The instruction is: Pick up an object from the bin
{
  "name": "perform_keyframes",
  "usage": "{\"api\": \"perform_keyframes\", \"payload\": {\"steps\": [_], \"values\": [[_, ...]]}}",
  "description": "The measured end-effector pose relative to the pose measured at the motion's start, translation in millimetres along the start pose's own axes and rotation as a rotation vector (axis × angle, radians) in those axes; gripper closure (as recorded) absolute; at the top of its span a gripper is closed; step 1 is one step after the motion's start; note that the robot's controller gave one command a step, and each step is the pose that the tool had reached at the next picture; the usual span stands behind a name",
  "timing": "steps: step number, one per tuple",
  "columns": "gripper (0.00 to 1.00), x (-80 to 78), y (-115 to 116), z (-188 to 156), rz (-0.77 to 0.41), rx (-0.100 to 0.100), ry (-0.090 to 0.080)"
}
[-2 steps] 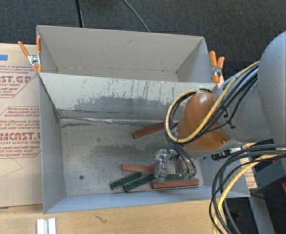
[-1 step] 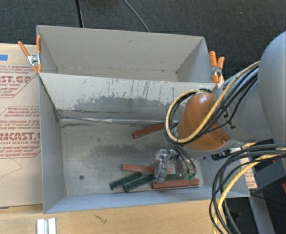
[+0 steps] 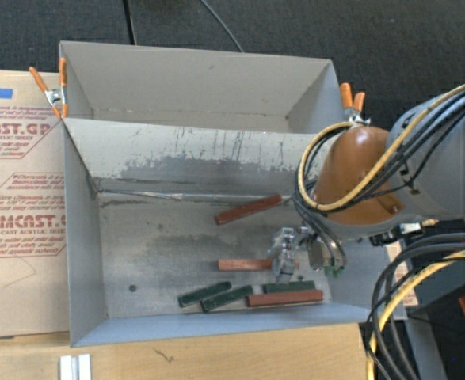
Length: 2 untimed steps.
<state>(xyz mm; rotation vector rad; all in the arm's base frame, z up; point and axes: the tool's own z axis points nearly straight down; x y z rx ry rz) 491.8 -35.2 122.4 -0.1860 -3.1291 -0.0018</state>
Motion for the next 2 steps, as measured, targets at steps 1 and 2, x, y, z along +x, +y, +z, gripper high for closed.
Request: {"api": "perform_keyframes", "payload": {"steps": [1,2], "values": [[1.0,1.3,19,-56,0.002,0.002,-0.004],[1.0,7.1,13,-104,-0.029,0.0,-0.006]]}}
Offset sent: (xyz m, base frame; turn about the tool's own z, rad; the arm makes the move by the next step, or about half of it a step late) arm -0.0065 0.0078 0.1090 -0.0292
